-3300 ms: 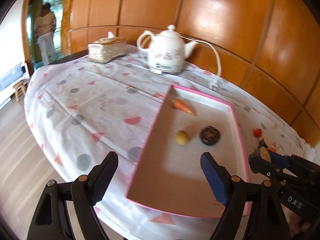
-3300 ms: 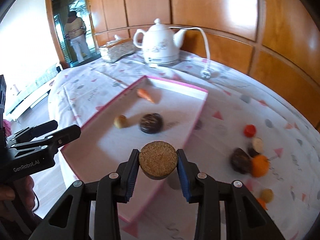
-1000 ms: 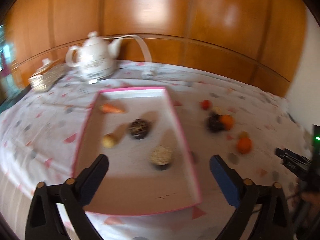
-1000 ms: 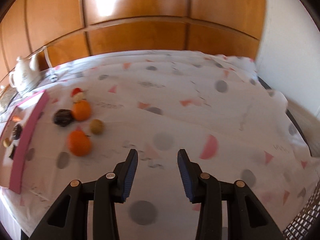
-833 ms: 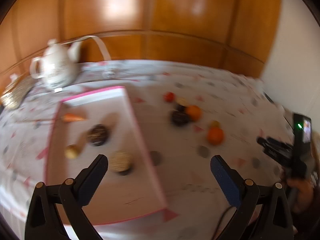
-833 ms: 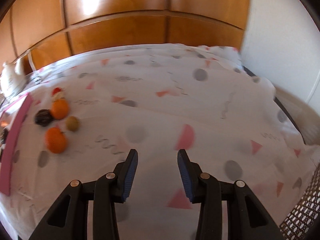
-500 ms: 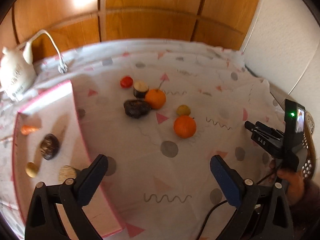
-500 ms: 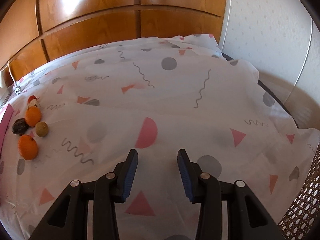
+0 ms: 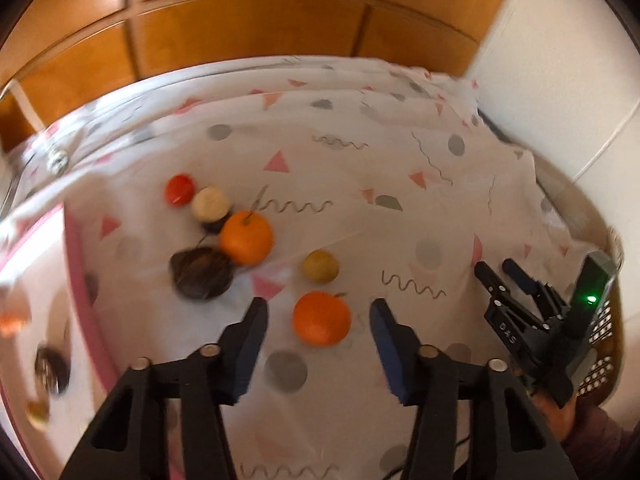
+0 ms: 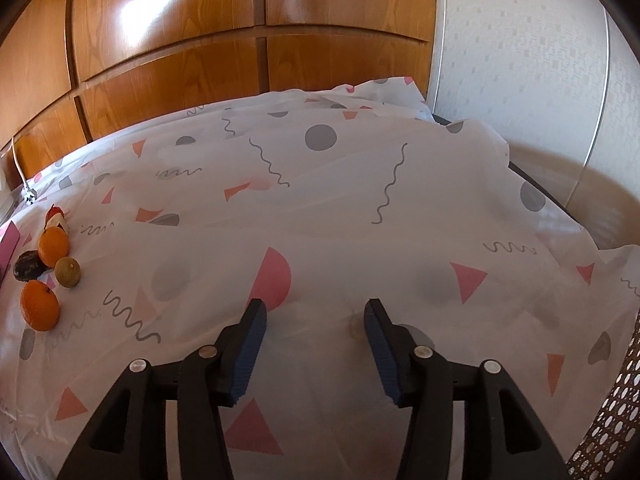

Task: Organize fruits
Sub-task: 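Move the left gripper over the small yellow fruit beside the mandarins, then close the left gripper on the small yellow fruit and lift it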

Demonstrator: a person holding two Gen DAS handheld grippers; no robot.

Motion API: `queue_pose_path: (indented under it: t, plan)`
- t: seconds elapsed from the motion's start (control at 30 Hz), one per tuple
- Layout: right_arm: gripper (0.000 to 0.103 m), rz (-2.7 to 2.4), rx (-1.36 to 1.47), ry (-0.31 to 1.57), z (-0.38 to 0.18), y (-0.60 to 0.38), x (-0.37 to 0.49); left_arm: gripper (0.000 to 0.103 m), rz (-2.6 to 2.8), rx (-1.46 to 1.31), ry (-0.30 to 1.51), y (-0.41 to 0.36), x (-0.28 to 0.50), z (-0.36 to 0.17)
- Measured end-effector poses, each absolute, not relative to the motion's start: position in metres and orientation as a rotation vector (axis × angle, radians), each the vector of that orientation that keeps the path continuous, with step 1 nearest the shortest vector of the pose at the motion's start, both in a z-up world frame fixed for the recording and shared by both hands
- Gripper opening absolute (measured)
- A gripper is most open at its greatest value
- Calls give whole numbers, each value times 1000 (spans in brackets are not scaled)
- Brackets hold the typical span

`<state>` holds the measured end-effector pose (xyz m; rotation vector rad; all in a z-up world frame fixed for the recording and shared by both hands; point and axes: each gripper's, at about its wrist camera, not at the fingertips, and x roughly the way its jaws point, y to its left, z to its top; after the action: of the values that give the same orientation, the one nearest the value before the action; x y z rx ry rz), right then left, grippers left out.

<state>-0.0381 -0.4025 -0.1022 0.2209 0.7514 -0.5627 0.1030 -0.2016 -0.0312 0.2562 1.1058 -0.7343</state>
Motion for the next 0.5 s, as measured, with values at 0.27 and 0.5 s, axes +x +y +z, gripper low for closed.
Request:
queue_pose_path:
  t: [0.27, 0.5]
  plan:
    - [60, -538, 234, 727, -103, -403, -40, 44, -733, 381, 1180, -252, 125, -59]
    - [63, -527, 236, 720, -104, -402, -41, 25, -702, 390, 1185, -267, 134, -82]
